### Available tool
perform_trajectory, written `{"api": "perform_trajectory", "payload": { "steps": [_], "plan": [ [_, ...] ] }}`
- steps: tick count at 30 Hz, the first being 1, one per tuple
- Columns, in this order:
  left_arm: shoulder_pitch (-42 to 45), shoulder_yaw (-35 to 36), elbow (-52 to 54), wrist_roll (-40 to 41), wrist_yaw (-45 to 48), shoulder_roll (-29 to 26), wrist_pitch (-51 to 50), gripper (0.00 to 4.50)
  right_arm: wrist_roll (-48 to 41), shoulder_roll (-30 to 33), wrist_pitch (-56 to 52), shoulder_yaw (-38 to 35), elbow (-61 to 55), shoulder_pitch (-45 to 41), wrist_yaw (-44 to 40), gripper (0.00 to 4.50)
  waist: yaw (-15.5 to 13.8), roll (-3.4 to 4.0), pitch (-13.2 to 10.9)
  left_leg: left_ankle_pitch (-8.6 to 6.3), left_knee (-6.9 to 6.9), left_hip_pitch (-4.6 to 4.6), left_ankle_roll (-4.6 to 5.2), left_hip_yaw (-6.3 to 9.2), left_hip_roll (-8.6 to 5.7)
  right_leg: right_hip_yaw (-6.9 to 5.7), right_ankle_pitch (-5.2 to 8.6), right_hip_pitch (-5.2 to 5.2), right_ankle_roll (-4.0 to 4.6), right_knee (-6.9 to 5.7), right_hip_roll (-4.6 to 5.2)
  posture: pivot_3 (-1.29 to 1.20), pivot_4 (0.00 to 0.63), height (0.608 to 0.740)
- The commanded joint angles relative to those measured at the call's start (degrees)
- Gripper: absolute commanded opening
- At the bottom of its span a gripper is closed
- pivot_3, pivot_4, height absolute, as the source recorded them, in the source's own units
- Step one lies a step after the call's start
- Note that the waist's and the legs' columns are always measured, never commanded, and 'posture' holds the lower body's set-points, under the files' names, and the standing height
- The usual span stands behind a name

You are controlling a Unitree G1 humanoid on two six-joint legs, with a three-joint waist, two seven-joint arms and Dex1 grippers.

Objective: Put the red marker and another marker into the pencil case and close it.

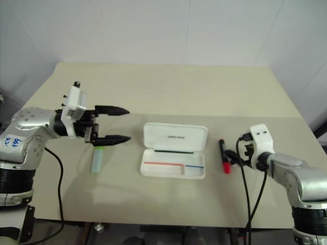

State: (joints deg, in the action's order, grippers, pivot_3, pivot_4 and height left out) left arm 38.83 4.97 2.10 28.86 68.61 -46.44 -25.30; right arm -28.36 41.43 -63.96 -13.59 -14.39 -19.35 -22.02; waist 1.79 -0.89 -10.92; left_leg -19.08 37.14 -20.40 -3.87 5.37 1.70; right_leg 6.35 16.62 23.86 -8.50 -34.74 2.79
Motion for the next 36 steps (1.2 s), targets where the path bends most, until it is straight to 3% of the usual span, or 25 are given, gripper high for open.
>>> {"api": "perform_trajectory", "payload": {
  "steps": [1,20,23,33,36],
  "plan": [
    [-1.59,2.8,-1.22,-0.37,0.7,-2.02,1.96,4.47,-0.27,-0.77,-2.36,0.5,-2.29,-0.04,0.68,4.5,-0.07,0.0,0.0,0.0,0.0,0.0,0.0,0.0,0.0,0.0,0.01,0.0,0.01,0.01,0.0,0.0,0.15,0.74],
    [-3.54,1.85,-1.78,-0.9,0.11,-1.4,4.17,4.47,2.61,-4.05,-4.93,5.05,-9.04,2.92,3.48,4.5,-0.12,0.0,0.0,0.0,0.05,-0.02,-0.01,0.0,0.01,-0.01,0.01,0.05,0.02,-0.05,0.0,0.0,0.15,0.74],
    [-2.93,1.51,-2.1,-0.89,0.29,-1.3,4.18,4.5,2.87,-5.57,-6.2,5.89,-9.96,3.45,4.08,3.9,-0.11,-0.01,0.0,0.0,0.06,-0.01,-0.01,0.0,0.0,-0.01,0.01,0.05,0.02,-0.07,-0.01,0.0,0.15,0.74],
    [-1.52,0.13,-2.56,-1.07,1.07,-0.32,4.2,4.5,5.4,-5.98,-4.2,5.95,-7.03,2.3,4.37,0.66,-0.19,-0.06,0.03,0.0,0.06,0.0,-0.01,0.01,0.01,-0.02,0.03,0.03,0.05,-0.08,0.0,0.0,0.15,0.74],
    [-1.31,-0.17,-2.83,-1.29,1.23,0.13,4.41,4.5,6.85,-5.94,-2.27,5.2,-4.32,0.87,5.38,0.66,-0.13,-0.1,0.05,0.0,0.17,0.02,-0.01,0.0,0.0,-0.01,0.01,-0.06,0.01,-0.06,0.0,0.0,0.15,0.74]
  ]
}}
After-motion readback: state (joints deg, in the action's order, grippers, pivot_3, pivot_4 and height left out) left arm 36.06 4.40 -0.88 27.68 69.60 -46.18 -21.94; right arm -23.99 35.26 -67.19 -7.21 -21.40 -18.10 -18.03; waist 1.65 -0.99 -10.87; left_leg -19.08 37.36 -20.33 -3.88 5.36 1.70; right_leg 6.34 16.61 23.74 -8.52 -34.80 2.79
